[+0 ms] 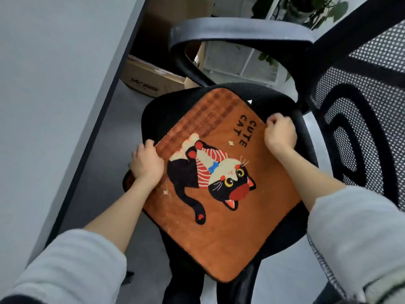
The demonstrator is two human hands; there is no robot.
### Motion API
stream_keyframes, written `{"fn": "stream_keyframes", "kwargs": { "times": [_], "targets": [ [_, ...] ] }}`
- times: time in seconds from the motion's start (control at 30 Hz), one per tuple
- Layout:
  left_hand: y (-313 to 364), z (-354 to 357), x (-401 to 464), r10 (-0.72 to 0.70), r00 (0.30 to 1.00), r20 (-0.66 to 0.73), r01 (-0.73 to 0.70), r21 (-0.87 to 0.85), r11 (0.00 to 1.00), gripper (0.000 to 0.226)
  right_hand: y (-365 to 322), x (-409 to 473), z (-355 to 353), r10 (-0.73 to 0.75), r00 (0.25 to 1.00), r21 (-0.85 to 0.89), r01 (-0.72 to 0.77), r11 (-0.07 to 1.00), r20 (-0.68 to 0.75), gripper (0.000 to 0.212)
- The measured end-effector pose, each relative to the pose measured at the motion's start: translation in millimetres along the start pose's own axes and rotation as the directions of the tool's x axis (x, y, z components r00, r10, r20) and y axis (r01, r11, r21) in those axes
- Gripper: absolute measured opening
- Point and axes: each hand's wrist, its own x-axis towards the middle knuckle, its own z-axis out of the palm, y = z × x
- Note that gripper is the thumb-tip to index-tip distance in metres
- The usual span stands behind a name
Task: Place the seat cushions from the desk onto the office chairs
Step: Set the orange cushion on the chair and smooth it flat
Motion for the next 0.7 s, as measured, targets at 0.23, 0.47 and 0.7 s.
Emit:
{"fn": "stream_keyframes", "kwargs": {
  "times": [0.23, 0.47, 0.7],
  "targets": [
    [-30, -5, -47, -0.295, 0.937, 0.187, 0.318, -0.106, 0.942, 0.029, -16, -31, 11, -0.199, 0.977, -0.063, 0.204, 0.977, 0.076, 0.046],
    [-21, 1, -45, -0.121, 0.991, 0.050, 0.127, -0.140, 0.982, 0.043, 83, -99, 25, 0.441, 0.885, -0.016, -0.444, 0.896, 0.148, 0.060],
    [-22, 7, -52, -0.152, 0.988, -0.017, 0.147, -0.172, 0.974, 0.034, 94, -96, 25, 0.602, 0.791, 0.103, -0.611, 0.785, 0.108, 0.045]
  ]
}}
